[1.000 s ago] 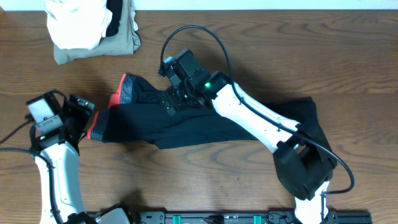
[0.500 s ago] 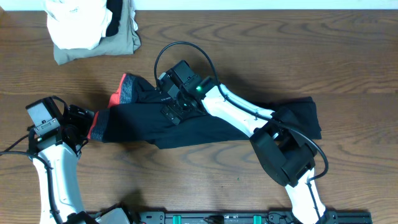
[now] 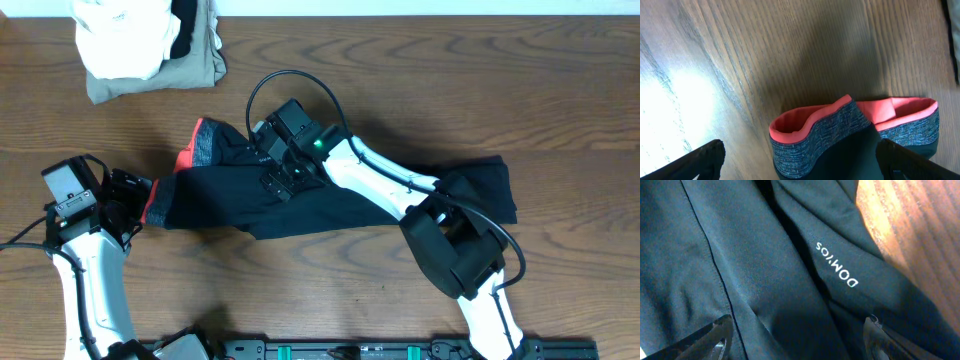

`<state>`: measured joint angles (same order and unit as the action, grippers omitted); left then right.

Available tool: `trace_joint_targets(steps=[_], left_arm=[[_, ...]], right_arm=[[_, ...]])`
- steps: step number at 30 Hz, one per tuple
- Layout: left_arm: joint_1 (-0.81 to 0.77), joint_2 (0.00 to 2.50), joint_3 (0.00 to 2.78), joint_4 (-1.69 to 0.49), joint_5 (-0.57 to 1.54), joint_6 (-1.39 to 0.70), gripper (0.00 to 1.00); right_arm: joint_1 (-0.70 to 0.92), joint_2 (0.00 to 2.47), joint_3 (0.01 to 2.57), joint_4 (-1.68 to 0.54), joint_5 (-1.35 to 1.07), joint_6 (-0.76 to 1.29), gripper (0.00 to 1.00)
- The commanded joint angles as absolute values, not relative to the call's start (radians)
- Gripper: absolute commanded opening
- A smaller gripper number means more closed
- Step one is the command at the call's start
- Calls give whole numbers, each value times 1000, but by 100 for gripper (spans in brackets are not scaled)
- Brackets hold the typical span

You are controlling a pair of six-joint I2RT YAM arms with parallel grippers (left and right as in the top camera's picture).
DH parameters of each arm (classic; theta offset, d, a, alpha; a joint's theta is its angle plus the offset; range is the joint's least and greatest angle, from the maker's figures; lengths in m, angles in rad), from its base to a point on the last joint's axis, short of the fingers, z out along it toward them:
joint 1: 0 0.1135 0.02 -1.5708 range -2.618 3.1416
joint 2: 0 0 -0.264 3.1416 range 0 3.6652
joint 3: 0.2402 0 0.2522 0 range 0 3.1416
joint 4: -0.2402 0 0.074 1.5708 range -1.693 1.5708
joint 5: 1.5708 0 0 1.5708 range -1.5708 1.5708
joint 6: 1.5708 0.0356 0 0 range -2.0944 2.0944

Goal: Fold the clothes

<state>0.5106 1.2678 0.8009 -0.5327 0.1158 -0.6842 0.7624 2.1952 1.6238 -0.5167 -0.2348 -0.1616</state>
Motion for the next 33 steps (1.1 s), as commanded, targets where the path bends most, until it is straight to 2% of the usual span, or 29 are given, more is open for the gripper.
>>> trace_joint_targets(steps=[1, 8, 16, 17, 18, 19, 20, 27, 31, 33], left_arm=[[517, 1272, 813, -538, 104, -690, 98], [517, 1272, 814, -538, 104, -690, 98], [517, 1272, 814, -538, 103, -690, 98], [517, 1272, 814, -538, 103, -690, 98], [517, 1272, 813, -538, 103, -690, 98], [517, 1272, 814, -538, 103, -690, 98], [517, 1272, 813, -538, 103, -690, 98], [517, 1272, 814, -538, 102, -689, 98], [517, 1272, 813, -538, 92, -689, 98], [517, 1272, 814, -538, 92, -690, 98]], right_arm=[[778, 2220, 1622, -519, -268, -151, 80], [795, 2267, 1622, -515, -266, -151, 77], [795, 2268, 1632, -508, -258, -149, 64], [795, 2268, 1636, -508, -255, -142, 62], [795, 2267, 1642, -509, -248, -129, 55], [795, 2267, 1647, -509, -235, -117, 44], [795, 2266, 1655, -513, -228, -110, 40], [795, 2262, 1698, -542, -224, -105, 40], [795, 2251, 1713, -545, -215, -96, 33], [795, 2247, 1721, -545, -188, -71, 24]])
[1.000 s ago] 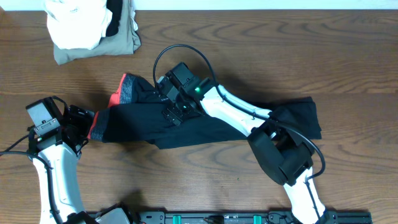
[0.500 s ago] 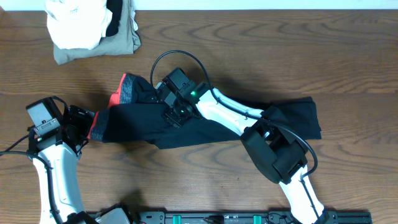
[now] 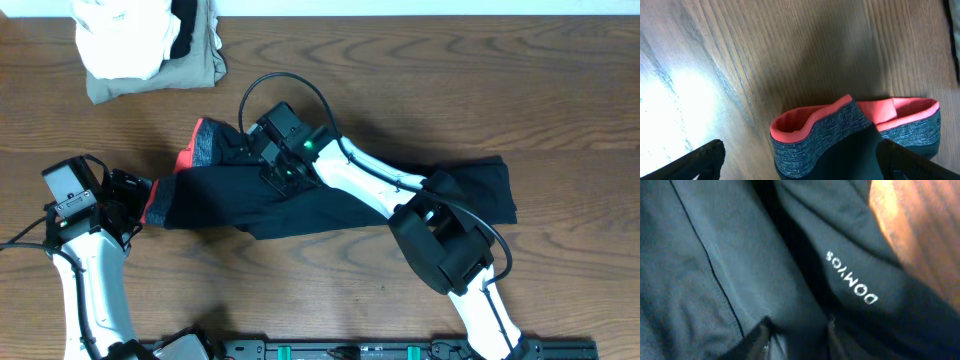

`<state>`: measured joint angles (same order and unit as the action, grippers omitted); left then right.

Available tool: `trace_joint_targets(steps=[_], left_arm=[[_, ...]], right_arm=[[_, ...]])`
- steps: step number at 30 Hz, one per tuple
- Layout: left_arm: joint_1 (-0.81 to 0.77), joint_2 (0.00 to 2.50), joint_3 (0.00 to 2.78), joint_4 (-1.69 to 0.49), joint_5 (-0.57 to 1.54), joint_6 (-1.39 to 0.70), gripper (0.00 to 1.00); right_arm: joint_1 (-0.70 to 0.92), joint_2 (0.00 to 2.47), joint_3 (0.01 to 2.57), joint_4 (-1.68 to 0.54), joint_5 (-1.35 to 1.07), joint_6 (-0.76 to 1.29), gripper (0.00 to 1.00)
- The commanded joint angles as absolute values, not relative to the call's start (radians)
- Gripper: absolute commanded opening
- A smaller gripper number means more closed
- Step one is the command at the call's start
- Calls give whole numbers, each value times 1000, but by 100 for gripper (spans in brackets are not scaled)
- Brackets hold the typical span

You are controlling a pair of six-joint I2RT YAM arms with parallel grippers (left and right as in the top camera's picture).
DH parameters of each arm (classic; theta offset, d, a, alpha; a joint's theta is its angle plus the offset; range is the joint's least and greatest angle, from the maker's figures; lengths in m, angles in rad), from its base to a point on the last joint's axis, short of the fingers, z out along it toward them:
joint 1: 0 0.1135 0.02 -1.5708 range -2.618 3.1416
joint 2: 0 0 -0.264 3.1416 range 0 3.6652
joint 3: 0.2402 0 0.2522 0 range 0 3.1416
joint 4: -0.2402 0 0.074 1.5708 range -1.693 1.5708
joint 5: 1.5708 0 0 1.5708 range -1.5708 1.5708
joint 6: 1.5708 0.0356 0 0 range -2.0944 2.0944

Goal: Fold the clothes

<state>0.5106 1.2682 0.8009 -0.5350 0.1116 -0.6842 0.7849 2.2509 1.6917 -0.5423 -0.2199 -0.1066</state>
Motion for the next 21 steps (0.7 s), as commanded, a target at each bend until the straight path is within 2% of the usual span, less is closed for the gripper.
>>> trace_joint_targets(steps=[1, 5, 21], left_arm=[[517, 1272, 813, -538, 92, -690, 98], [517, 1272, 814, -538, 92, -690, 98], [517, 1272, 813, -538, 92, -689, 98]], right_arm=[[795, 2247, 1726, -545, -176, -64, 20], [792, 2247, 1731, -534, -141, -51, 1], [790, 2246, 1764, -497, -49, 31, 1]])
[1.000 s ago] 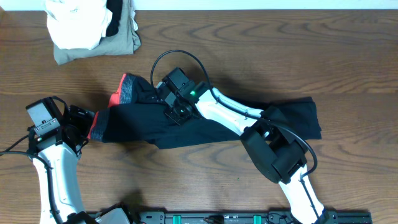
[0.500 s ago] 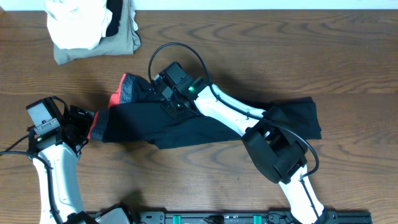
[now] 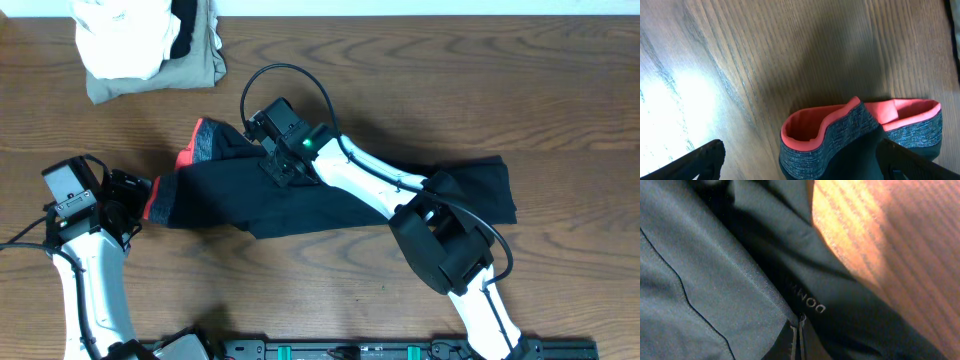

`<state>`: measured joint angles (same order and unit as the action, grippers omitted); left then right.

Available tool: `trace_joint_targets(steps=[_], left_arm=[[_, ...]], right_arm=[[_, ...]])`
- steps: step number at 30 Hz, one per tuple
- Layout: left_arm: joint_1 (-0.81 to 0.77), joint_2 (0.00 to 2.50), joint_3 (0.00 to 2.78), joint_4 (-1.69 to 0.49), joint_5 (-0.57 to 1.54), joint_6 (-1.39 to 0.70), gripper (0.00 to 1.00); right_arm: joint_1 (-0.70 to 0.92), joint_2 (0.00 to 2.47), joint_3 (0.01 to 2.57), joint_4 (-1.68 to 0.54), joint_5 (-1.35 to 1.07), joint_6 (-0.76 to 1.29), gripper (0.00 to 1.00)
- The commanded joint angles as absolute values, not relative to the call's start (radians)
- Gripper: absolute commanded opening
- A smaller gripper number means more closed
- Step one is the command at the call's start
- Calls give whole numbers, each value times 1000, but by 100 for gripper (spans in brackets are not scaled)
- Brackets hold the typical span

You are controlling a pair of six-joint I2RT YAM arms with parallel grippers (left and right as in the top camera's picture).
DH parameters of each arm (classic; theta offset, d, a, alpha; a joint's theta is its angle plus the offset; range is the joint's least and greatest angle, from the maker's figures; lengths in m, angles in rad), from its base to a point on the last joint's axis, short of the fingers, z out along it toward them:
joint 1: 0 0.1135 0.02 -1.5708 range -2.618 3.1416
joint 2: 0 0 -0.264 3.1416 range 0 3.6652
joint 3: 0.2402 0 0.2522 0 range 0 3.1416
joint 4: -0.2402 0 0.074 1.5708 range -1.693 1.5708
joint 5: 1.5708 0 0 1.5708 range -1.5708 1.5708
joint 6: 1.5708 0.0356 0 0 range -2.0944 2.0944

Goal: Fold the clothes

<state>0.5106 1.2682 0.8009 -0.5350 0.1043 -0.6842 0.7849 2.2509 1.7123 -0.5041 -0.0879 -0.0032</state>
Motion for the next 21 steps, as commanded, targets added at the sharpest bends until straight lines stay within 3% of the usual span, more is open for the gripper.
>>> trace_joint_targets(steps=[1, 21], left_arm=[[517, 1272, 813, -538, 92, -689, 98], [517, 1272, 813, -538, 93, -675, 98]], right_arm=[[790, 2246, 1774, -498, -48, 40, 1], [733, 2286, 1849, -601, 49, 78, 1]])
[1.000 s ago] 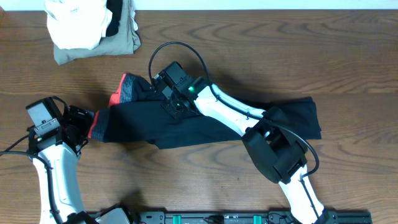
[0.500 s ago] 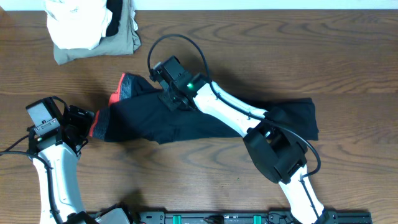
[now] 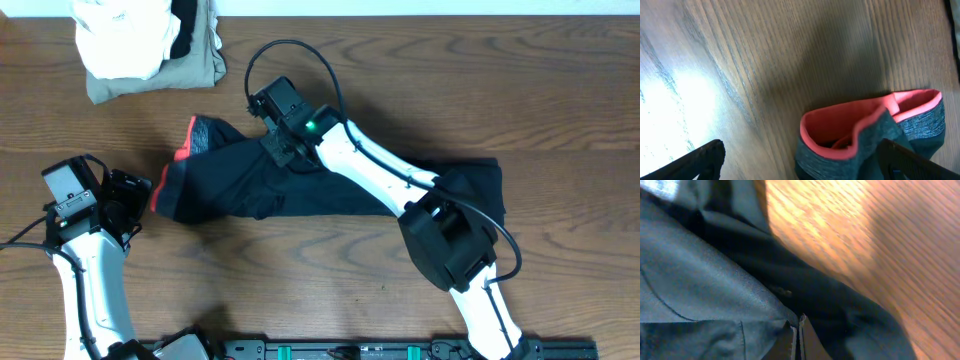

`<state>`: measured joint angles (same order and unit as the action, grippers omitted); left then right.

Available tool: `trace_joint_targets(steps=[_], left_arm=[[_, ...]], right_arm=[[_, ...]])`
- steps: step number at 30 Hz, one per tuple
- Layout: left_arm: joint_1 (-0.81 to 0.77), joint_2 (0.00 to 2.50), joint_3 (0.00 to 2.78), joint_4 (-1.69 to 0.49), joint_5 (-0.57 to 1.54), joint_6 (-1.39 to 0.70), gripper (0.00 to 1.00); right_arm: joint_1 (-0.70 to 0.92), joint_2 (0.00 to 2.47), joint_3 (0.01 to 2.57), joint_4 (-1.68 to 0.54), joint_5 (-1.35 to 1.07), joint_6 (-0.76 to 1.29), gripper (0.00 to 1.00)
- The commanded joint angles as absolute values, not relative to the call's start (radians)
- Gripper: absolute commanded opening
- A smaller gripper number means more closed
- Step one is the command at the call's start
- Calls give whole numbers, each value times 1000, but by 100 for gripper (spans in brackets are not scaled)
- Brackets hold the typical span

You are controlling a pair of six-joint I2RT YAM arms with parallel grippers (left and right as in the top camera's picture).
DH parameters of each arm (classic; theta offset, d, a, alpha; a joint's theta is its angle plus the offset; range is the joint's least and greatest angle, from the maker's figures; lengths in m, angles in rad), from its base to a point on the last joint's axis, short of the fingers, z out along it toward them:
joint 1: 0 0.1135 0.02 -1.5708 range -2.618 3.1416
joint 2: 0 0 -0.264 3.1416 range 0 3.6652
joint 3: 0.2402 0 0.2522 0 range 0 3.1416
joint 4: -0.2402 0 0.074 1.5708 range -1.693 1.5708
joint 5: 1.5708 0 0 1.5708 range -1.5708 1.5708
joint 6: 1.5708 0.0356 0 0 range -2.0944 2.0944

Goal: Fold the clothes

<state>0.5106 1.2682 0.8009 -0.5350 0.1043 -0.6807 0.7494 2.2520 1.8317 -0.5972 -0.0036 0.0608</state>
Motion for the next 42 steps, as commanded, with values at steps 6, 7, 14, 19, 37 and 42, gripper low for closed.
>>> trace_joint_targets(steps=[6, 7, 14, 19, 37, 42], left_arm=[[517, 1272, 813, -538, 93, -675, 98], [517, 1272, 813, -538, 93, -675, 98], [517, 1272, 813, -541, 134, -657, 98], [516, 1272, 814, -494, 276, -552, 98], [485, 1462, 814, -240, 463, -333, 98], [475, 1572, 814, -201, 537, -275, 99]], right_arm=[[719, 2324, 1849, -601, 52, 78, 8], [719, 2330, 1849, -601, 54, 78, 13], [718, 2324, 1851, -645, 134, 126, 34], [717, 2224, 1851, -747, 197, 189, 99], [679, 2117, 1848, -1249, -12, 270, 99], [679, 2117, 1847, -1249, -12, 278, 99]])
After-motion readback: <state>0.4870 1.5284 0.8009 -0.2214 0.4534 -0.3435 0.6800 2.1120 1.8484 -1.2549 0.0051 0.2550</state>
